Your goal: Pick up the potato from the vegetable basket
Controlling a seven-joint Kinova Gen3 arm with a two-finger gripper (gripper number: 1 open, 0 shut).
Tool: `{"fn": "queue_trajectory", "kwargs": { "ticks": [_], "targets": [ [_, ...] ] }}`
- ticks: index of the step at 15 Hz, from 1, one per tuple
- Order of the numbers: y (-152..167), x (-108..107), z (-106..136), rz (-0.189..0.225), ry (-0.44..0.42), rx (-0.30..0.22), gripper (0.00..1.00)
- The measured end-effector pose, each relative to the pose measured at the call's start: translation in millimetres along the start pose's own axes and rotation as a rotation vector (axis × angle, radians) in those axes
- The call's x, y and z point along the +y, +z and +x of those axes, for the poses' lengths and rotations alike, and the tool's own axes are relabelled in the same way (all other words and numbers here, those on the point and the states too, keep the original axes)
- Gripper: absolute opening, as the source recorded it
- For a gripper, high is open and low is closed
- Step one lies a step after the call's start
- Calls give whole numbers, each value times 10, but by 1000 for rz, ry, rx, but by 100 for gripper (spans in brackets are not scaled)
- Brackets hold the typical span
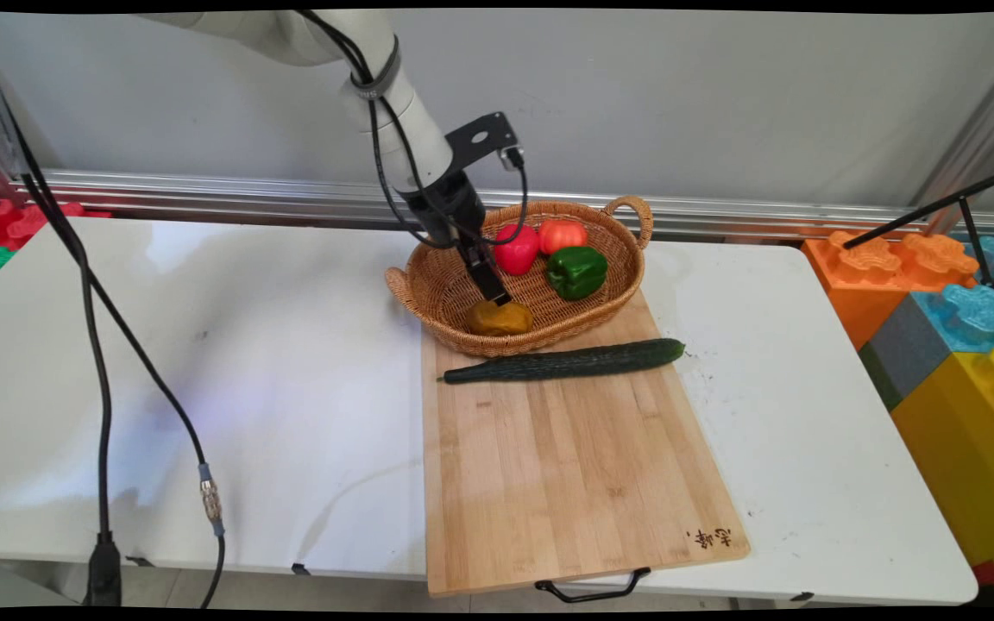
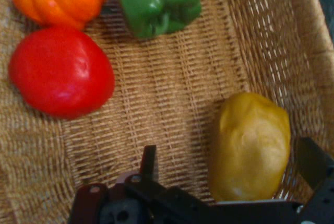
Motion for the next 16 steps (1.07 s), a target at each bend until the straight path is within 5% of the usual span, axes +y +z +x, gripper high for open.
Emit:
{"fn": "queue_trajectory", "kwargs": {
  "ticks": [7,16],
  "targets": [
    [270,-220,-49,-132,65,35,100],
    [587,-371,-78,-201,123,39,100]
  ]
}}
